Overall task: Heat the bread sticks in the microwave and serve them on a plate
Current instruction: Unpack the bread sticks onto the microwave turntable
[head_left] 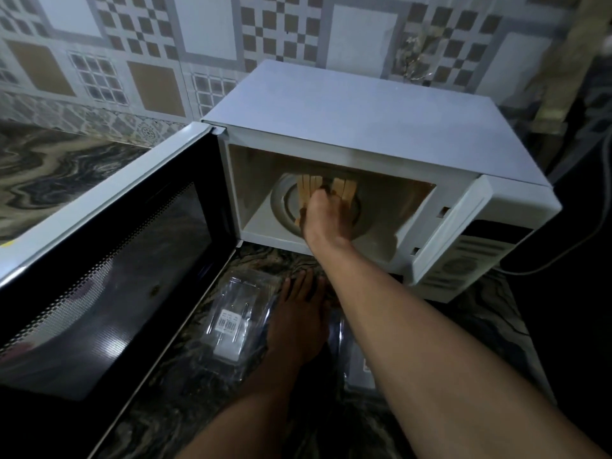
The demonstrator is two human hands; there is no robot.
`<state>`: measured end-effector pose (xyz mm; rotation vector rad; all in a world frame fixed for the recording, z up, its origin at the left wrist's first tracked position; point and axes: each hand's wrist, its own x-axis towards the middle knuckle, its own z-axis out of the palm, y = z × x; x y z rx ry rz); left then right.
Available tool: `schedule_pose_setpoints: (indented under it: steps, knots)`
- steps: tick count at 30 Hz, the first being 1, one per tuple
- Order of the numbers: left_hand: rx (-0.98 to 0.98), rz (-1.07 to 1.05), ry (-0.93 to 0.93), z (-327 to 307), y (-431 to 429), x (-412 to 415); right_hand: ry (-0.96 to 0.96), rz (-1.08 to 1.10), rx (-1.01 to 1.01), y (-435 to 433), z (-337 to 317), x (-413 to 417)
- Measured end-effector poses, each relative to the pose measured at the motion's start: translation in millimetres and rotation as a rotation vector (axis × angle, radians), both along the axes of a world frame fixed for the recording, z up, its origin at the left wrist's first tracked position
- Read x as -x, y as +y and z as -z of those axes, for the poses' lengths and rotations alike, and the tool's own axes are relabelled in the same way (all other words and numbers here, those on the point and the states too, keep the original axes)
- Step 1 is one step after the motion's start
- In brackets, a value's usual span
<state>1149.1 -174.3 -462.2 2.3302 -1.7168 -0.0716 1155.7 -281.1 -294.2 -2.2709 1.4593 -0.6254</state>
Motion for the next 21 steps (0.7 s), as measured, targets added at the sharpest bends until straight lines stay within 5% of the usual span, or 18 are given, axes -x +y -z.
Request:
schedule_pose_setpoints:
  steps: [17,21]
  knots:
    - [-0.046,0.070,0.082,-11,70,34,0.131,-0.099,-0.016,97,-9,68]
    - [0.071,0.089,0.261,1,106,43,0.122,-0.090,-0.022,124,-7,77]
